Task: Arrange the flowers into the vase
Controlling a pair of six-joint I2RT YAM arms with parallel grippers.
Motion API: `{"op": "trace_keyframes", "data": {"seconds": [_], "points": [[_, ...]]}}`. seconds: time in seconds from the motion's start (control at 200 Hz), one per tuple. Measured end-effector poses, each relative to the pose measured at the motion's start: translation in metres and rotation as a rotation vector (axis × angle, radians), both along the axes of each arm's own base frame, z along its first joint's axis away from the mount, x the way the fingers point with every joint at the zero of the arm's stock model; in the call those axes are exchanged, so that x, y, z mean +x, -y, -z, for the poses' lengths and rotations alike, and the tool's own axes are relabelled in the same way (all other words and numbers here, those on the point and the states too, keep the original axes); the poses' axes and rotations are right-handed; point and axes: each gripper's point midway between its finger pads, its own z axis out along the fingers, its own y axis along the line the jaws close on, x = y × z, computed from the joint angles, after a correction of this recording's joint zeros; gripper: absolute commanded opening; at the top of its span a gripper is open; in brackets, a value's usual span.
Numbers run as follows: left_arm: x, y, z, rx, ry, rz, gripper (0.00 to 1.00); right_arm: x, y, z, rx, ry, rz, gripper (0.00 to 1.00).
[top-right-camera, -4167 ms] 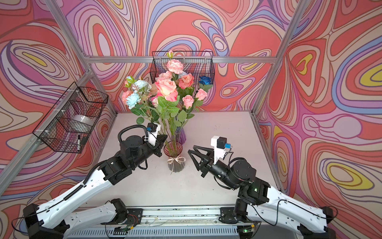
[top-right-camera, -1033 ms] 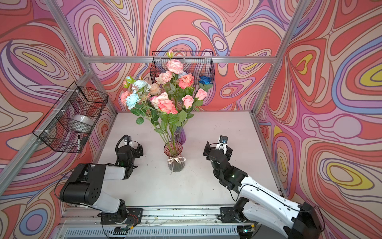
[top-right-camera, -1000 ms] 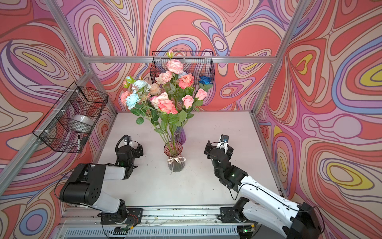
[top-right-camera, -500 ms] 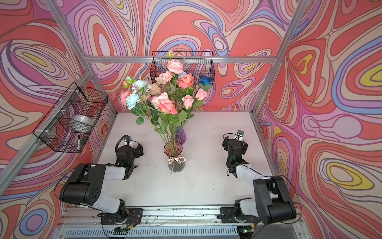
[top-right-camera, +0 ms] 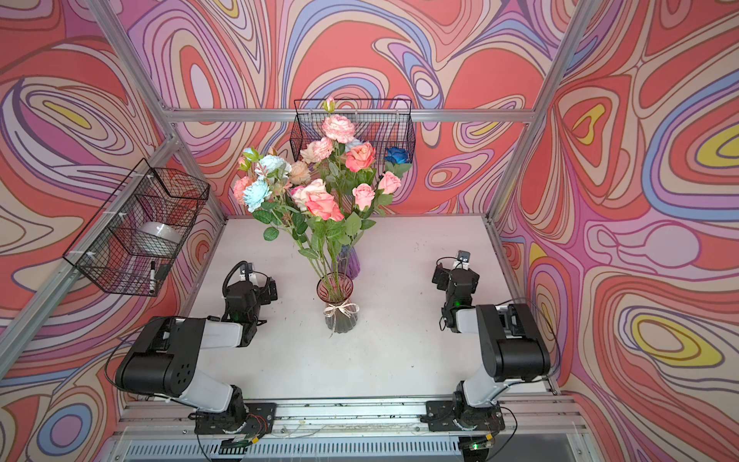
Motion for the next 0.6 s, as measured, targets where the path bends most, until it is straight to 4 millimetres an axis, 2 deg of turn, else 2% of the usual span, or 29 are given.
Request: {"op": "trace_keyframes", "data": {"seconds": [0.135,0.315,0.601], "points": [[0.0,0.0,0.0,0.0,0.0,0.0,1.0,0.003,-0.009,0.014,0.015,-0.022,-0.068,0.98],[0.0,0.0,0.0,0.0,0.0,0.0,1.0,0.006,-0.019,0.009,0.017,0.021,-0.128,0.98],[0.0,0.0,0.0,0.0,0.0,0.0,1.0,0.008,-0.021,0.001,0.01,0.054,-0.141,0.98]]}}
